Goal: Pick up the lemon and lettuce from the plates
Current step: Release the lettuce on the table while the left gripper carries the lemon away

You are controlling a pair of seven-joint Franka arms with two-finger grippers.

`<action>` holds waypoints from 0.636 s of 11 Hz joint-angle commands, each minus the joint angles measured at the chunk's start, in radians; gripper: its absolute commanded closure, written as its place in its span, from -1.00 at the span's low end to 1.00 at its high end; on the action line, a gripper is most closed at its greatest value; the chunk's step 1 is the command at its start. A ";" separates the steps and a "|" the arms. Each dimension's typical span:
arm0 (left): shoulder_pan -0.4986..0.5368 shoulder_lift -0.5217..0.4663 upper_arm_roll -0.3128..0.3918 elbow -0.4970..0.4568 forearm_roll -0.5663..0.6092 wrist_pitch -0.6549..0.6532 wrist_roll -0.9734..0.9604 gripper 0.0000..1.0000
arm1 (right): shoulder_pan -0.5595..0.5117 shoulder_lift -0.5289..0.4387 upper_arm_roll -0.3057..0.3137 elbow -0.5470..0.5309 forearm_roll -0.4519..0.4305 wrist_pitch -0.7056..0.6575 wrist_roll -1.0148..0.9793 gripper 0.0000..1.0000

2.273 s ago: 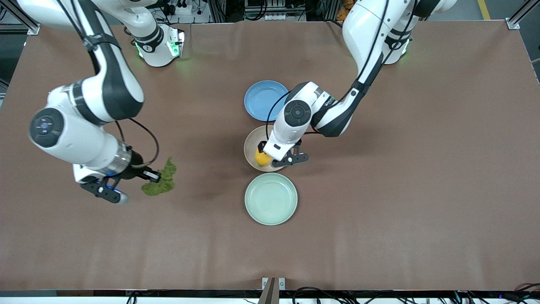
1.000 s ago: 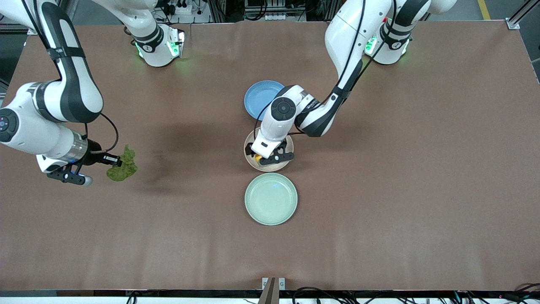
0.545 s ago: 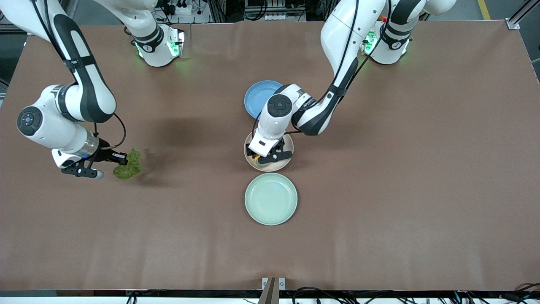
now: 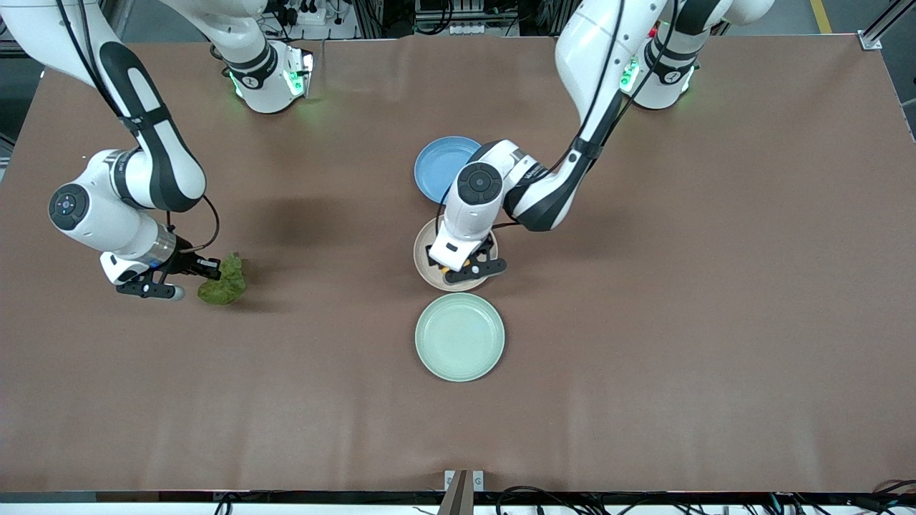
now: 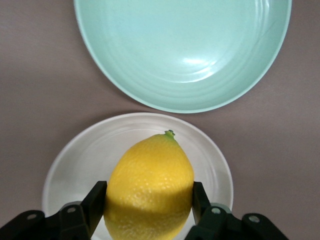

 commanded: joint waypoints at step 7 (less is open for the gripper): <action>0.281 -0.211 0.003 -0.081 0.027 -0.435 0.331 1.00 | -0.020 -0.035 -0.003 0.025 0.004 -0.042 -0.071 -1.00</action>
